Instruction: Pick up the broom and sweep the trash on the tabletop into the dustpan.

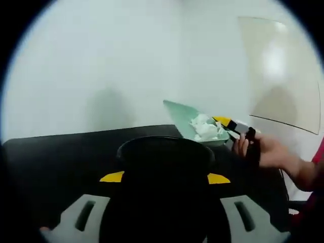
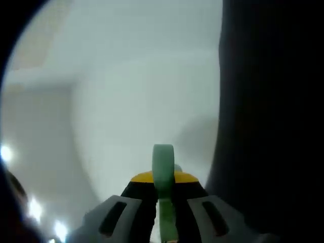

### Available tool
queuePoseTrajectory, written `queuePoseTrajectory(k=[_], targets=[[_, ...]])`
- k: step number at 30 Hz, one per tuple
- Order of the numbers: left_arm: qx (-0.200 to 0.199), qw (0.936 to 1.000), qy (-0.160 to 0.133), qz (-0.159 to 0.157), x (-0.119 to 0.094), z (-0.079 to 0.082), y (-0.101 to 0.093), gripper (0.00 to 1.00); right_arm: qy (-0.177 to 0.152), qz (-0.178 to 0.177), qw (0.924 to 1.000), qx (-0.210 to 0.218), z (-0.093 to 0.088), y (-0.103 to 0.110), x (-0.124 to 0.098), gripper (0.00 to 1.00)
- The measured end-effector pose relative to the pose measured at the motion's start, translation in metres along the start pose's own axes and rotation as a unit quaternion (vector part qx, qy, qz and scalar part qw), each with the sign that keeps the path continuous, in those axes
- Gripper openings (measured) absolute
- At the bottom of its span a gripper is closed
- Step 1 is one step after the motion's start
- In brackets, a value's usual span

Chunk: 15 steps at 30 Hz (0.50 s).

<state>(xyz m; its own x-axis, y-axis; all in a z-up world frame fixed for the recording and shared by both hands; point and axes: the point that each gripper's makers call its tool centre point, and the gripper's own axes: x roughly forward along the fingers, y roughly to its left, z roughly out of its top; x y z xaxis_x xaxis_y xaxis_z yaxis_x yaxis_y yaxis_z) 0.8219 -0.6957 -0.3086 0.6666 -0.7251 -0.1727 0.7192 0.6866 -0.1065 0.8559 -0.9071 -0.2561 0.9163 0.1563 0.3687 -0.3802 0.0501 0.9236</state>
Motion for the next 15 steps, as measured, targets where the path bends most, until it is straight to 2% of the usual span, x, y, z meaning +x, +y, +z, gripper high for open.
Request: queuePoseTrajectory(k=[5, 6, 7, 8, 9, 14, 15], targets=[[0.005, 1.0, 0.003, -0.006, 0.001, -0.001, -0.007, 0.56, -0.006, 0.004, 1.0, -0.005, 0.008, 0.008, 0.004, 0.12], [0.002, 0.9999, 0.003, -0.01, -0.001, -0.001, -0.008, 0.56, -0.005, 0.007, 0.9999, -0.007, 0.009, 0.011, 0.006, 0.12], [-0.012, 0.9995, 0.003, -0.028, -0.004, 0.0, -0.013, 0.58, -0.005, 0.009, 0.9999, -0.009, 0.009, 0.015, 0.008, 0.12], [-0.04, 0.9986, 0.004, -0.034, -0.01, 0.002, -0.014, 0.59, -0.003, 0.01, 0.9999, -0.011, 0.009, 0.019, 0.009, 0.12], [-0.045, 0.9986, 0.002, -0.029, -0.016, 0.005, -0.012, 0.59, 0.002, 0.01, 0.9998, -0.017, 0.008, 0.022, 0.012, 0.12], [-0.022, 0.9989, -0.03, -0.029, -0.056, 0.015, -0.01, 0.62, 0.026, 0.017, 0.9993, -0.022, 0.001, 0.036, 0.024, 0.12], [-0.003, 0.9977, -0.045, -0.049, -0.065, 0.02, -0.014, 0.61, 0.034, 0.02, 0.9989, -0.023, 0.004, 0.036, 0.031, 0.12]])
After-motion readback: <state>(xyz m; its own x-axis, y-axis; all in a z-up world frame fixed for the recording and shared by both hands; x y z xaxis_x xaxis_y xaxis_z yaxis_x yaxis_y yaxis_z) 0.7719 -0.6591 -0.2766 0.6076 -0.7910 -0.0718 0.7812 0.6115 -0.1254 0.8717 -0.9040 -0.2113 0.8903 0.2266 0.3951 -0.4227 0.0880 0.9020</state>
